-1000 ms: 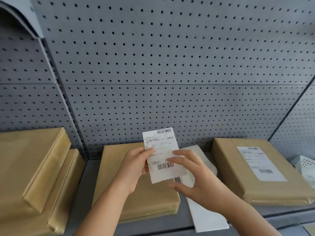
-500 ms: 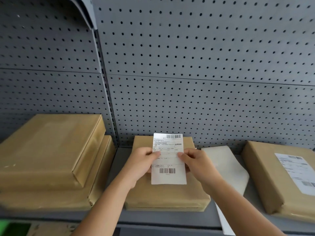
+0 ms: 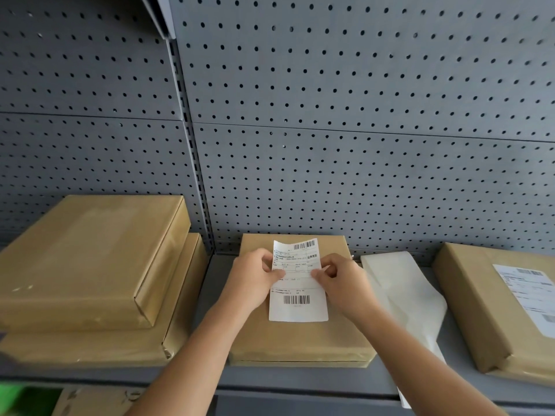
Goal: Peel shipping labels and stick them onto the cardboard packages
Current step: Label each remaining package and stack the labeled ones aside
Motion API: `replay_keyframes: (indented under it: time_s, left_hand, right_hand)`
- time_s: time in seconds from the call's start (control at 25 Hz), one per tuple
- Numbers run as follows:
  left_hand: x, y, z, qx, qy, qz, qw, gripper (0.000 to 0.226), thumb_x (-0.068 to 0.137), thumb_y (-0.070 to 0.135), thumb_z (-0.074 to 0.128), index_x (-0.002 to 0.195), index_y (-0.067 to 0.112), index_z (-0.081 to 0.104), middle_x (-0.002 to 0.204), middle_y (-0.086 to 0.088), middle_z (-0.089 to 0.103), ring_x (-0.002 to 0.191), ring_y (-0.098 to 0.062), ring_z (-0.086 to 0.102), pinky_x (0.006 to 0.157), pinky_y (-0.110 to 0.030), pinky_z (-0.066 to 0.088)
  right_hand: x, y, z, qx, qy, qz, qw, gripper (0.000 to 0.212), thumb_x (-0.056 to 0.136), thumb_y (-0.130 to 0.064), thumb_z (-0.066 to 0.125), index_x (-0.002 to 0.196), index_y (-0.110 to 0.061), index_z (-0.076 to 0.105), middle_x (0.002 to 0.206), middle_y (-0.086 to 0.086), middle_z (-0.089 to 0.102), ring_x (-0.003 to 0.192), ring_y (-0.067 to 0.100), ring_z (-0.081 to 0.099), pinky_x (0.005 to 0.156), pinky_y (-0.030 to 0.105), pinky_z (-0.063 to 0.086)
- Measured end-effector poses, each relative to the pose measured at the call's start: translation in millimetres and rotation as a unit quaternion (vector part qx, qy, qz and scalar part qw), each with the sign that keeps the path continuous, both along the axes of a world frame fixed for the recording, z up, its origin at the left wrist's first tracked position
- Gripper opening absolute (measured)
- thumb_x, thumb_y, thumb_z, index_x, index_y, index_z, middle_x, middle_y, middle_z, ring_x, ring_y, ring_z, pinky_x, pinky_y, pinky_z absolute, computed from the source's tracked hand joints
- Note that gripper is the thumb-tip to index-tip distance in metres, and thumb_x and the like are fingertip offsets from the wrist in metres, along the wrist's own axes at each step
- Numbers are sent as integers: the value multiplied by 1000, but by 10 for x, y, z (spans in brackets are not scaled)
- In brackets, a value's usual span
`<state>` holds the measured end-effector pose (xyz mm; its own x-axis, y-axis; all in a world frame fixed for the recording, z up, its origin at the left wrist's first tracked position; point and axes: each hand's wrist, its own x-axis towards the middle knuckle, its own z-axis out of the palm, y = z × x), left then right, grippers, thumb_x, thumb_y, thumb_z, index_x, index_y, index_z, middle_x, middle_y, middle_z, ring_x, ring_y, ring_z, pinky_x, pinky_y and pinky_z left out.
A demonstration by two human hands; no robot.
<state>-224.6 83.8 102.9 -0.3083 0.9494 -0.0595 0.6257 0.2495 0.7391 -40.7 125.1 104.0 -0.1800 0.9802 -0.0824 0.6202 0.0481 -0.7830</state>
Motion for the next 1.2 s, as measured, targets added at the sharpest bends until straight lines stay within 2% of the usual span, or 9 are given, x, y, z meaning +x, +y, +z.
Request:
replay_keyframes:
  time_s: [0.16, 0.4, 0.6, 0.72, 0.8, 0.88, 0.96, 1.04, 1.2]
  left_hand:
    - [29, 57, -28, -17, 27, 11, 999, 24, 89, 27, 79, 105, 21, 63, 81, 9, 68, 67, -2, 64, 53, -19, 42]
    - [57, 130, -14, -50, 67, 15, 996, 33, 89, 26, 78, 114, 16, 58, 97, 3, 65, 69, -2, 50, 48, -17, 32]
    - [70, 121, 4, -65, 88, 25, 994, 43, 87, 33, 80, 113, 13, 53, 80, 10, 45, 81, -22, 65, 59, -29, 49]
    - [62, 66, -5, -46, 115, 22, 992, 46, 87, 37, 79, 117, 16, 51, 87, 9, 51, 79, -16, 59, 58, -28, 44]
    - [49, 3, -32, 14, 187, -3, 982, 44, 91, 41, 73, 126, 21, 53, 113, 8, 59, 98, -13, 56, 70, -26, 46]
    - [31, -39, -80, 84, 231, -53, 968, 45, 101, 38, 59, 142, 23, 50, 142, 9, 53, 129, -11, 49, 99, -26, 45]
    - [27, -24, -105, 103, 237, -119, 959, 51, 108, 33, 45, 156, 20, 38, 161, 7, 38, 150, -11, 31, 120, -22, 20]
    - [32, 31, -139, 75, 257, -178, 947, 54, 111, 35, 32, 162, 19, 26, 169, 4, 24, 156, -10, 15, 123, -23, 3]
    - [22, 110, -227, 1, 297, -227, 927, 57, 111, 38, 21, 164, 17, 13, 172, 1, 8, 158, -10, 4, 129, -30, 4]
  right_hand:
    - [-33, 24, -40, 16, -26, -3, 1000, 11, 95, -19, 62, 106, -16, 61, 74, -8, 57, 65, 0, 54, 47, 11, 34]
    - [-71, 40, -69, 30, -72, -1, 997, 22, 94, -20, 62, 115, -16, 58, 75, -9, 57, 66, 2, 55, 49, 17, 37]
    - [-93, 50, -87, 40, -116, 5, 992, 31, 93, -23, 61, 121, -18, 50, 88, -1, 67, 76, 16, 62, 48, 22, 38]
    - [-69, 54, -86, 43, -133, 11, 990, 30, 92, -26, 62, 118, -20, 47, 85, -3, 65, 77, 18, 61, 52, 29, 43]
    - [-38, 50, -105, 73, -156, 12, 985, 28, 93, -28, 60, 117, -19, 50, 92, -2, 65, 81, 20, 60, 59, 33, 47]
    - [-20, 36, -157, 160, -183, 23, 970, 26, 95, -26, 56, 119, -15, 56, 107, 1, 62, 93, 23, 60, 68, 34, 48]
    - [-51, 27, -220, 243, -207, 69, 945, 30, 95, -22, 53, 123, -12, 61, 117, 2, 63, 107, 27, 59, 82, 36, 50]
    - [-127, 29, -271, 260, -225, 128, 930, 40, 96, -23, 46, 132, -12, 58, 133, 3, 61, 126, 26, 54, 102, 41, 47]
    - [-225, 65, -348, 229, -278, 180, 915, 67, 94, -39, 12, 150, -17, 41, 156, 0, 43, 147, 20, 33, 119, 44, 26]
